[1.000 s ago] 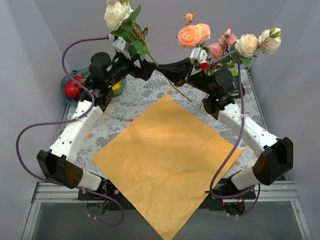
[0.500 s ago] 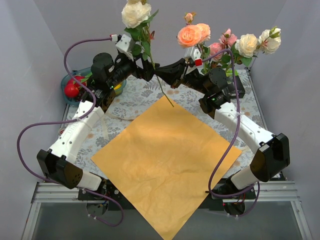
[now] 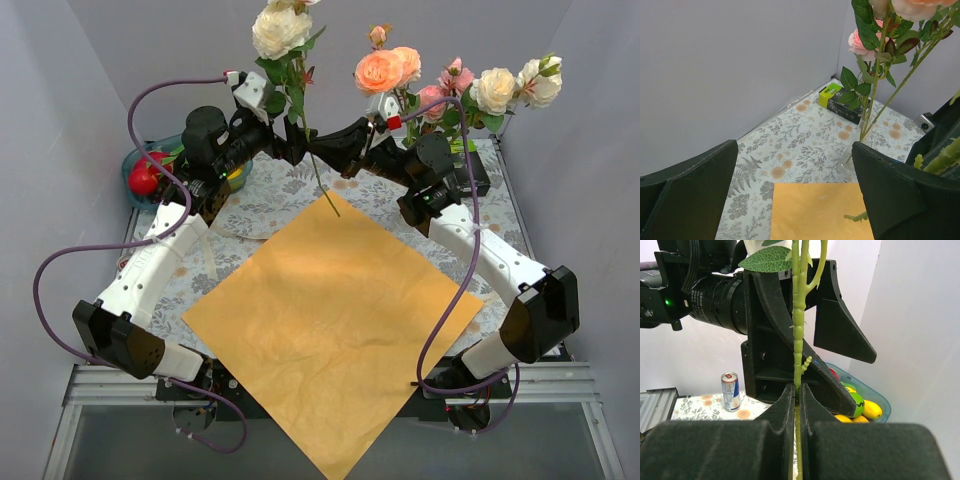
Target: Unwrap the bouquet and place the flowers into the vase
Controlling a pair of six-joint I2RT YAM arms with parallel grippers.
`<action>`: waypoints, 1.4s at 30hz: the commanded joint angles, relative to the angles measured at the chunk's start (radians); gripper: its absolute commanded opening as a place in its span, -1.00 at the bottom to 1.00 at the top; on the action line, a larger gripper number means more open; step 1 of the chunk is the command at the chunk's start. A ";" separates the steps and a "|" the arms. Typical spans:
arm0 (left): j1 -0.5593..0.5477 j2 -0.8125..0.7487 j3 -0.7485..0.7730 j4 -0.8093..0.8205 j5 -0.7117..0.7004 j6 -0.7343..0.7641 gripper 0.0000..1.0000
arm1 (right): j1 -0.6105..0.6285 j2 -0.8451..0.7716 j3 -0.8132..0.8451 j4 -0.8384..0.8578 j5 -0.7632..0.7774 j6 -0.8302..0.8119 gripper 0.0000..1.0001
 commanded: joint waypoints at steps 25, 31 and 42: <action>-0.017 -0.177 -0.005 -0.098 -0.301 0.144 0.96 | 0.023 -0.205 -0.073 -0.125 0.215 -0.258 -0.97; 0.006 -0.214 -0.023 -0.130 -0.337 0.139 0.96 | 0.016 -0.271 -0.115 -0.073 0.277 -0.308 -0.97; 0.076 -0.267 -0.169 -0.192 -0.291 0.041 0.96 | -0.105 -0.396 -0.104 -0.083 0.356 -0.391 -0.97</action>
